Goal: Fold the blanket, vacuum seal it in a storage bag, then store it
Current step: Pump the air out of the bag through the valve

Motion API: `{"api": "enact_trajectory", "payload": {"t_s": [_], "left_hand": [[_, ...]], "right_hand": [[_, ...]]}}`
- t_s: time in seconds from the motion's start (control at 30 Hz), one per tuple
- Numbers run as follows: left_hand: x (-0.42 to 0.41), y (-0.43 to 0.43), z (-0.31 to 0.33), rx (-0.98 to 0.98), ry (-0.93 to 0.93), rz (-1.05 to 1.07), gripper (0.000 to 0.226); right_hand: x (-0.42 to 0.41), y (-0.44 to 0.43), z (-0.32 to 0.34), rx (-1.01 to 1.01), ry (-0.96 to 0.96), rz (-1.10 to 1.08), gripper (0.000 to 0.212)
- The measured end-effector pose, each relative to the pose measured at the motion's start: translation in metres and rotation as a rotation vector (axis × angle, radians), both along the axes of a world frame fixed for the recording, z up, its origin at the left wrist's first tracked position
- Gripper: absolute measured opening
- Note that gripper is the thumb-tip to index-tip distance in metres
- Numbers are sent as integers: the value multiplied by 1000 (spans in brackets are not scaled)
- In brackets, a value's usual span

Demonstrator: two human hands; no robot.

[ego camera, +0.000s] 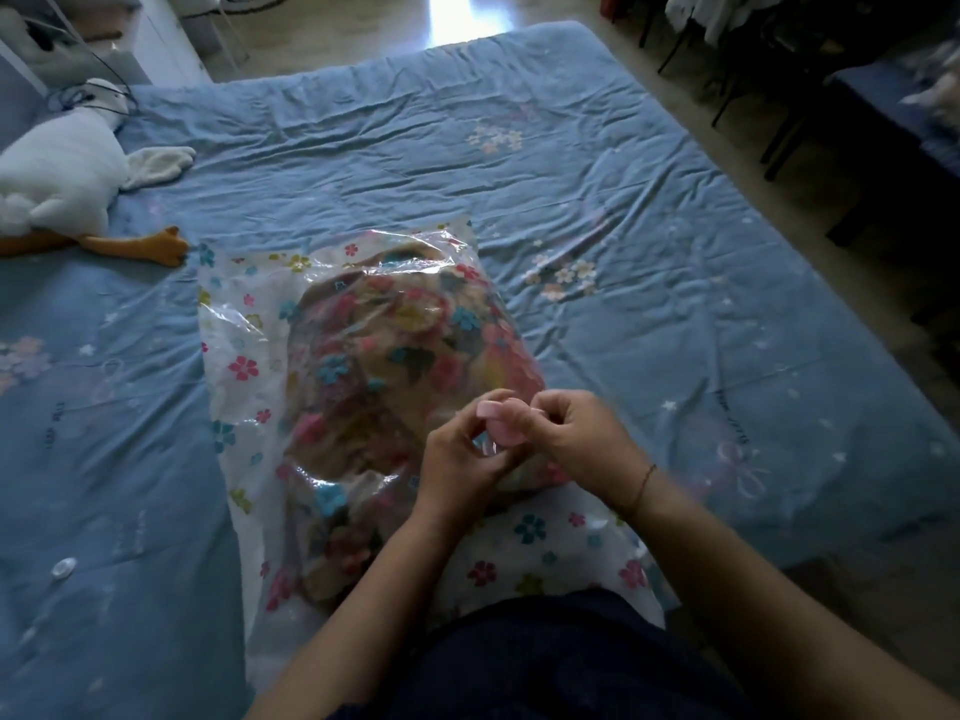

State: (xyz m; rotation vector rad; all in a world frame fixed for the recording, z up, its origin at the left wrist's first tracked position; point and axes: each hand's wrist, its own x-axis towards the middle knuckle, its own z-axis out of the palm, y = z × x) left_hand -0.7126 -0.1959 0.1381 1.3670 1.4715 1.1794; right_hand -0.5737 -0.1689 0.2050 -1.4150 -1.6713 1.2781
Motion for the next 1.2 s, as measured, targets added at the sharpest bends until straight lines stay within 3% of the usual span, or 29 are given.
{"api": "enact_trajectory", "payload": {"t_s": [0.07, 0.27, 0.33, 0.4, 0.5, 0.57, 0.73, 0.9, 0.97, 1.13, 1.2], "left_hand": [[2, 0, 1, 0, 0, 7, 48], [1, 6, 8, -7, 32, -6, 58], [2, 5, 7, -20, 34, 2, 57], [3, 3, 7, -27, 39, 15, 49], [3, -2, 6, -42, 11, 30, 46], [2, 0, 7, -51, -2, 35, 48], [1, 5, 8, -63, 5, 32, 58], [1, 3, 9, -44, 12, 21, 49], [0, 3, 9, -40, 23, 25, 48], [-2, 10, 7, -40, 70, 7, 59], [-2, 8, 4, -55, 47, 11, 58]], "right_hand": [[4, 2, 5, 26, -7, -6, 50], [10, 3, 74, 293, 468, 42, 49], [6, 2, 57, 261, 389, 35, 53], [2, 1, 24, 99, 223, 26, 59], [1, 1, -3, -33, 32, 32, 53], [1, 4, 14, 66, 89, 31, 60], [3, 7, 61, 325, 439, 29, 48], [-3, 1, 1, 73, 164, 9, 61], [-2, 2, -1, 46, 137, -10, 63], [3, 5, 74, 282, 487, 42, 40], [4, 4, 77, 340, 520, 75, 39]]}}
